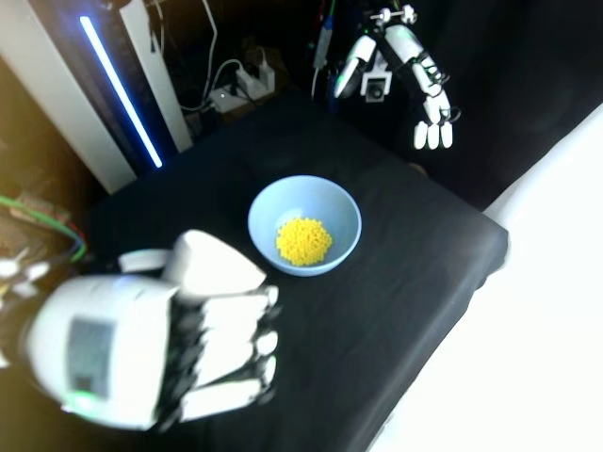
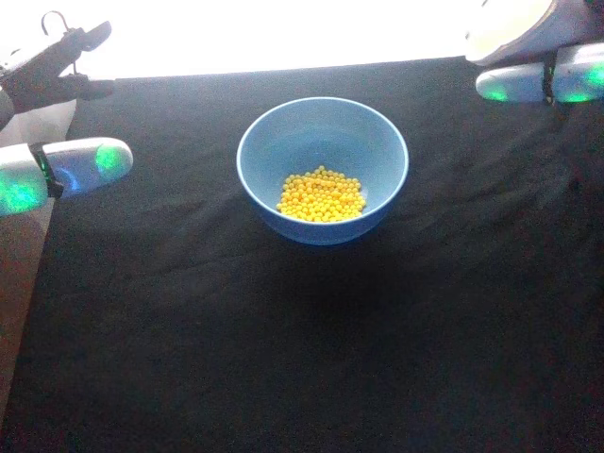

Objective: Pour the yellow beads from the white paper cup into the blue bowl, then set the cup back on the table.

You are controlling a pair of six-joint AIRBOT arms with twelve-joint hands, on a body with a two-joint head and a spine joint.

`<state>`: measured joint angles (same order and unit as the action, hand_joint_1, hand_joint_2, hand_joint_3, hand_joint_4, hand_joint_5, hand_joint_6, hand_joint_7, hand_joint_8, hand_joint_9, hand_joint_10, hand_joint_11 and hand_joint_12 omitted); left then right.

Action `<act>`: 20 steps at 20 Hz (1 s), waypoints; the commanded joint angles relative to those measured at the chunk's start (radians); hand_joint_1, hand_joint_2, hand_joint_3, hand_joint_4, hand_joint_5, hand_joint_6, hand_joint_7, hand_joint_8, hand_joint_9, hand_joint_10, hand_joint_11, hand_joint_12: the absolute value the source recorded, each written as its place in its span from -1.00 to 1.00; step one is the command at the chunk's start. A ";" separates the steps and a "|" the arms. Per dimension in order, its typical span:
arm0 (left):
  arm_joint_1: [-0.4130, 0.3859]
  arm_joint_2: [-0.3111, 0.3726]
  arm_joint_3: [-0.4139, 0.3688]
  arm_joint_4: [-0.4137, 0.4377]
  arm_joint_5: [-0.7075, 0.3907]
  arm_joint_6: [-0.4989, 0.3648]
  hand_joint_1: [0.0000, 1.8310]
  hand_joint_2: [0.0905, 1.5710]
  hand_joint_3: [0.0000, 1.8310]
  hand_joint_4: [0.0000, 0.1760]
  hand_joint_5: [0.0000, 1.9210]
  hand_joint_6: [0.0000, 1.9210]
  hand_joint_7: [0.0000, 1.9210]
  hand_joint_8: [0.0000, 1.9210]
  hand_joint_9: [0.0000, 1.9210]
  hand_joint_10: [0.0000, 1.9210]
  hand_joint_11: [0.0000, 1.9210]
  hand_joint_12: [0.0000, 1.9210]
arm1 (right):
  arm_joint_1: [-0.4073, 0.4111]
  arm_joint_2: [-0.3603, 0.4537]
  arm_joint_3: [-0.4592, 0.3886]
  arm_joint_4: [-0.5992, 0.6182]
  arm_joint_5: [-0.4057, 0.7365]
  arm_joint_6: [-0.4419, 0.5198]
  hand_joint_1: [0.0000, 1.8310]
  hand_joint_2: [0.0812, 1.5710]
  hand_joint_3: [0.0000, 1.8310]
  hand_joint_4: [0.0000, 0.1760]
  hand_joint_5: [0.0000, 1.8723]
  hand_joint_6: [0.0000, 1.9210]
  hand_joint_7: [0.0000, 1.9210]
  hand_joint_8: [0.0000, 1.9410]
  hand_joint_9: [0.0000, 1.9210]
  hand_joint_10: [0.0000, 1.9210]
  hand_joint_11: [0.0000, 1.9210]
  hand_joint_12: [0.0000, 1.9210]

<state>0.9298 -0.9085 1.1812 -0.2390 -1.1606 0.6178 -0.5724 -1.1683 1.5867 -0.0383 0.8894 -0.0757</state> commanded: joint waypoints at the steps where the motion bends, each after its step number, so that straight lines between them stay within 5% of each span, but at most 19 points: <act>1: 0.000 0.002 -0.002 -0.018 -0.127 -0.006 -0.63 0.13 -1.00 0.54 -0.91 -1.00 -0.47 -1.00 -0.58 -1.00 -0.82 -0.85 | 0.001 0.001 0.006 0.051 0.140 0.008 0.35 0.36 -1.00 -1.00 0.18 -0.10 0.00 -0.04 -0.02 -1.00 -0.33 -0.35; 2: 0.002 0.002 -0.003 -0.020 -0.129 -0.006 -0.65 0.15 -1.00 0.39 -0.92 -1.00 -0.44 -0.99 -0.57 -0.99 -0.83 -0.85 | -0.010 -0.002 0.006 0.067 0.149 0.008 0.21 0.33 -1.00 -0.32 0.16 -0.14 -0.09 -0.62 -0.14 -1.00 -0.43 -0.34; 3: 0.004 0.000 -0.004 -0.022 -0.131 -0.006 -0.65 0.15 -0.99 0.29 -0.92 -1.00 -0.43 -0.98 -0.56 -0.99 -0.84 -0.85 | -0.026 -0.005 0.006 0.088 0.163 0.008 0.17 0.33 -1.00 0.45 0.15 -0.15 -0.05 -0.87 -0.15 -1.00 -0.45 -0.36; 5: 0.007 -0.003 -0.004 -0.024 -0.133 -0.006 -0.63 0.15 -1.00 0.26 -0.92 -1.00 -0.42 -0.99 -0.58 -1.00 -0.86 -0.86 | -0.064 -0.012 0.006 0.142 0.199 0.008 0.20 0.33 -1.00 -0.70 0.14 -0.14 -0.04 -0.97 -0.19 -1.00 -0.47 -0.38; 6: 0.008 -0.004 -0.004 -0.024 -0.132 -0.007 -0.61 0.16 -1.00 0.08 -0.93 -1.00 -0.42 -0.99 -0.58 -1.00 -0.89 -0.86 | -0.082 -0.017 0.006 0.170 0.221 0.009 0.20 0.35 -1.00 -1.00 0.11 -0.08 -0.10 -0.99 -0.30 -1.00 -0.52 -0.39; 7: 0.009 -0.004 -0.004 -0.024 -0.132 -0.007 -0.60 0.16 -1.00 0.05 -0.93 -1.00 -0.42 -0.99 -0.58 -1.00 -0.91 -0.87 | -0.091 -0.020 0.006 0.189 0.234 0.011 0.19 0.36 -1.00 -0.87 0.09 -0.04 -0.17 -1.00 -0.38 -1.00 -0.58 -0.35; 8: 0.010 -0.004 -0.004 -0.025 -0.134 -0.009 -0.61 0.16 -0.99 0.05 -0.94 -1.00 -0.43 -1.00 -0.58 -1.00 -0.90 -0.86 | -0.102 -0.023 0.006 0.212 0.253 0.015 0.17 0.38 -1.00 -0.55 0.06 0.00 -0.24 -1.00 -0.48 -1.00 -0.71 -0.26; 9: 0.011 -0.004 -0.005 -0.025 -0.134 -0.010 -0.62 0.18 -0.99 0.02 -0.94 -1.00 -0.44 -1.00 -0.59 -1.00 -0.91 -0.86 | -0.113 -0.026 0.006 0.232 0.271 0.018 0.16 0.39 -1.00 -0.48 0.04 0.03 -0.26 -1.00 -0.50 -1.00 -0.79 -0.13; 10: 0.011 -0.004 -0.005 -0.025 -0.134 -0.010 -0.62 0.18 -0.99 -0.06 -0.94 -1.00 -0.43 -1.00 -0.57 -0.99 -0.90 -0.85 | -0.119 -0.029 0.006 0.245 0.283 0.020 0.14 0.40 -1.00 -0.08 0.02 0.06 -0.33 -1.00 -0.58 -1.00 -0.89 -0.06; 12: 0.011 -0.004 -0.006 -0.025 -0.135 -0.010 -0.59 0.16 -1.00 0.03 -0.93 -1.00 -0.43 -1.00 -0.54 -0.98 -0.88 -0.84 | -0.129 -0.036 0.007 0.263 0.300 0.022 0.11 0.40 -1.00 0.70 0.00 0.09 -0.46 -1.00 -0.72 -1.00 -0.99 -0.10; 14: 0.012 -0.004 -0.006 -0.025 -0.135 -0.010 -0.60 0.17 -1.00 -0.03 -0.93 -1.00 -0.42 -1.00 -0.59 -1.00 -0.92 -0.85 | -0.136 -0.041 0.007 0.268 0.300 0.022 0.12 0.37 -1.00 0.99 0.06 0.00 -0.53 -0.99 -0.79 -1.00 -1.00 -0.23; 18: 0.012 -0.004 -0.006 -0.025 -0.136 -0.010 -0.60 0.19 -1.00 -0.26 -0.96 -1.00 -0.43 -1.00 -0.59 -1.00 -0.94 -0.83 | -0.141 -0.047 0.010 0.268 0.300 0.022 0.11 0.37 -1.00 1.00 0.05 0.00 -0.58 -1.00 -0.83 -1.00 -1.00 -0.37; 19: 0.012 -0.004 -0.007 -0.025 -0.136 -0.010 -0.60 0.18 -1.00 -0.11 -0.96 -1.00 -0.44 -1.00 -0.59 -1.00 -0.93 -0.83 | -0.142 -0.047 0.010 0.268 0.300 0.022 -0.07 0.27 -1.00 0.10 -0.02 -0.49 -0.56 -1.00 -0.82 -1.00 -1.00 -0.41; 20: 0.012 -0.004 -0.007 -0.025 -0.136 -0.010 -0.60 0.17 -1.00 -0.07 -0.95 -1.00 -0.43 -1.00 -0.60 -1.00 -0.93 -0.82 | -0.144 -0.048 0.010 0.268 0.300 0.022 -0.23 0.28 -1.00 -0.48 0.00 -0.75 -0.56 -1.00 -0.81 -1.00 -1.00 -0.40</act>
<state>0.9485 -0.9146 1.1748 -0.2501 -1.1709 0.6167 -0.7166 -1.2240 1.5883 0.2020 1.0634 -0.0666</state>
